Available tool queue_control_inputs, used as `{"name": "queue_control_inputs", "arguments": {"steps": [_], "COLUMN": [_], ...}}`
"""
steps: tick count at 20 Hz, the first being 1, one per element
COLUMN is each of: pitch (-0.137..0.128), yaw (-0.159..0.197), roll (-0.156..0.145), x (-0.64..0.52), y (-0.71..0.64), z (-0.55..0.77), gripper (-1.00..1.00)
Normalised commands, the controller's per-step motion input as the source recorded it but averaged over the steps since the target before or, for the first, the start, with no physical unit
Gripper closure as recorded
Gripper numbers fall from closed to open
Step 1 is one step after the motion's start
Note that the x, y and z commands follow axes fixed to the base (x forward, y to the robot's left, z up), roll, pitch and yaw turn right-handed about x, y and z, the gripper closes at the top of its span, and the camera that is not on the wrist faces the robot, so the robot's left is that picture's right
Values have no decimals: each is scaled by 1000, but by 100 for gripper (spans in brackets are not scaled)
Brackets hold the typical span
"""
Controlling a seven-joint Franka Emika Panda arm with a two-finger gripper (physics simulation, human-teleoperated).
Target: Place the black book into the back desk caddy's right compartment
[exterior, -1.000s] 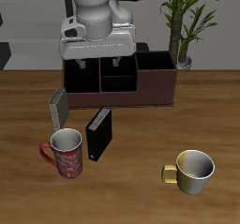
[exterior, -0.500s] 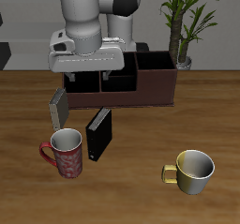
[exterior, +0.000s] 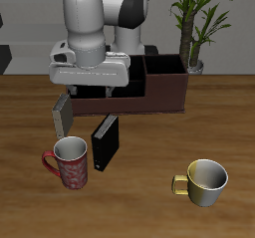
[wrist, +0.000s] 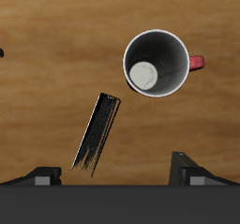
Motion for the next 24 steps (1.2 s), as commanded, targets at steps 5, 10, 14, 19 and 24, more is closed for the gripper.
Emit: {"name": "queue_control_inputs", "arguments": {"steps": [5,10,14,19,24], "pitch": [-5,7,0,-28,-11], "yaw": [-55,-26,-25,-47,-33], "roll": [10,24,10,-16,-6], "x": [67,91,97,46,4], "y": [98,157,150,30,-69], "z": [-219,-208,-254,-213,-169], "gripper": [-100,-100,-100,-100,-100]}}
